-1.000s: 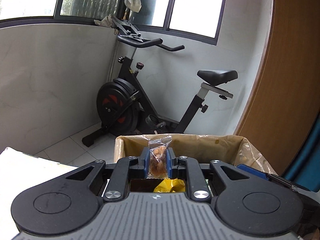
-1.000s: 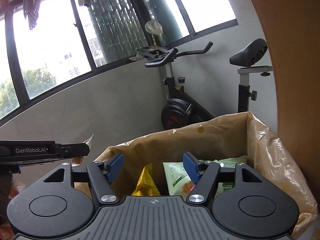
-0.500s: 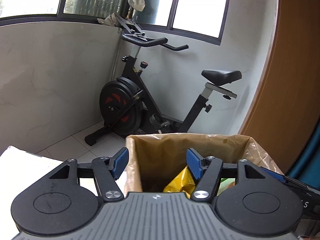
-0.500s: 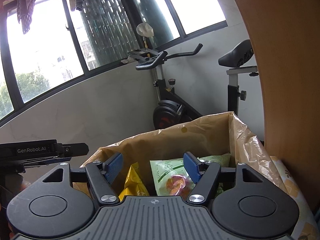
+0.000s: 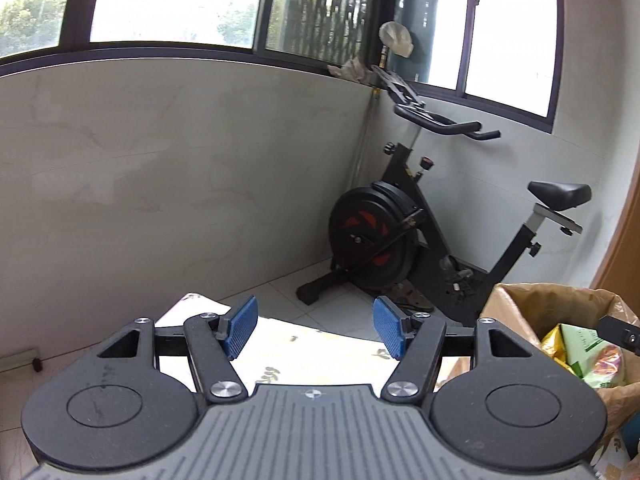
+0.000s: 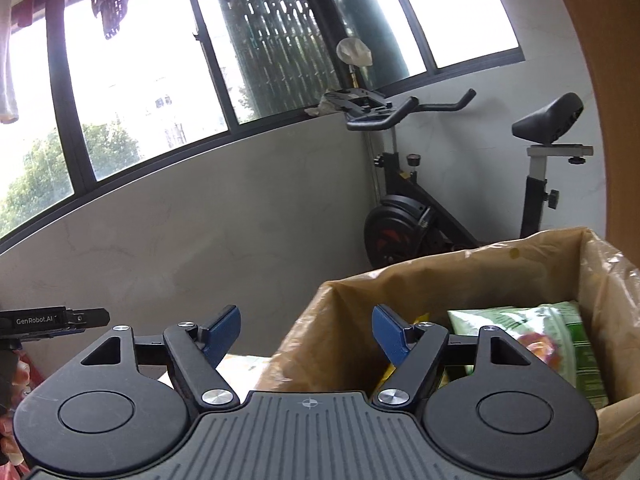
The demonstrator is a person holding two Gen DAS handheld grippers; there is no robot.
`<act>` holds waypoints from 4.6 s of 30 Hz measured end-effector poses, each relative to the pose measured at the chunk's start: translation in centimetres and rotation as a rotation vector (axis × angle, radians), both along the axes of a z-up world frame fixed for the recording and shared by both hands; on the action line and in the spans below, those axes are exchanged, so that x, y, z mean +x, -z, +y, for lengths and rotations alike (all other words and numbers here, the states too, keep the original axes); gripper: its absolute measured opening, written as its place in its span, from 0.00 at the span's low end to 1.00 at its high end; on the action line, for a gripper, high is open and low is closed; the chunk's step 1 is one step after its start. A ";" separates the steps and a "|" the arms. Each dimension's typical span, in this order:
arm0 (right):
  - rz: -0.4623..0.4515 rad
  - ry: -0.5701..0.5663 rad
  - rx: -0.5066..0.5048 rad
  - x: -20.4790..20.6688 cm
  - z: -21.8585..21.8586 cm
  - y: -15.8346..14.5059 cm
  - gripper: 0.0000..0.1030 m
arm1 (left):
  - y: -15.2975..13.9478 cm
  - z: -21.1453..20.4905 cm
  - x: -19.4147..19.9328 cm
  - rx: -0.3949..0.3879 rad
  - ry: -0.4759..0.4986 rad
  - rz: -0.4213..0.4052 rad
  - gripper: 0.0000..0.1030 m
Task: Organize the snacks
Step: 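Move both tools back to the table, right tool grasping the bread loaf packet, then grasp the small orange packet with the left tool while the right holds the bread, then carry both snacks over the cardboard box and open both tools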
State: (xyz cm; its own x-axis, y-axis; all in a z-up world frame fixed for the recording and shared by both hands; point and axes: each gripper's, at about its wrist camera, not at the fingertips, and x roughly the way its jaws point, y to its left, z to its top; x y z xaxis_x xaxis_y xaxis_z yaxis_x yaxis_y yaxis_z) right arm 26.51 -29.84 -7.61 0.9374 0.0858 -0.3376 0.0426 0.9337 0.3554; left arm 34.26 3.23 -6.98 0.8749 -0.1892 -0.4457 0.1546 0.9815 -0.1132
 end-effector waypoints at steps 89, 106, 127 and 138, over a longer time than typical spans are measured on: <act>0.514 -0.191 -0.201 9.1 17.9 20.5 0.73 | 21.0 1.6 4.7 0.083 0.150 0.287 0.34; 0.430 -0.214 -0.109 5.2 16.5 16.6 0.69 | 15.6 1.9 -3.0 0.030 0.014 0.243 0.34; -0.057 -0.208 -0.275 0.8 9.3 -1.3 0.69 | -1.2 -5.6 -5.9 -0.038 0.086 -0.062 0.35; 0.004 -0.003 -0.301 0.7 -3.2 -1.6 0.69 | -1.3 -17.9 -2.1 -0.115 0.300 -0.064 0.35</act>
State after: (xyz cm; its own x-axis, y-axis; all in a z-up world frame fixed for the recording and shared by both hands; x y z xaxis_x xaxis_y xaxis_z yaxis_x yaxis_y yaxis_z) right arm 27.19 -33.08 -6.04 0.9358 -0.0157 -0.3521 0.0405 0.9972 0.0629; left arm 32.18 -14.66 -5.70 0.7979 -0.4890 -0.3526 0.4456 0.8723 -0.2015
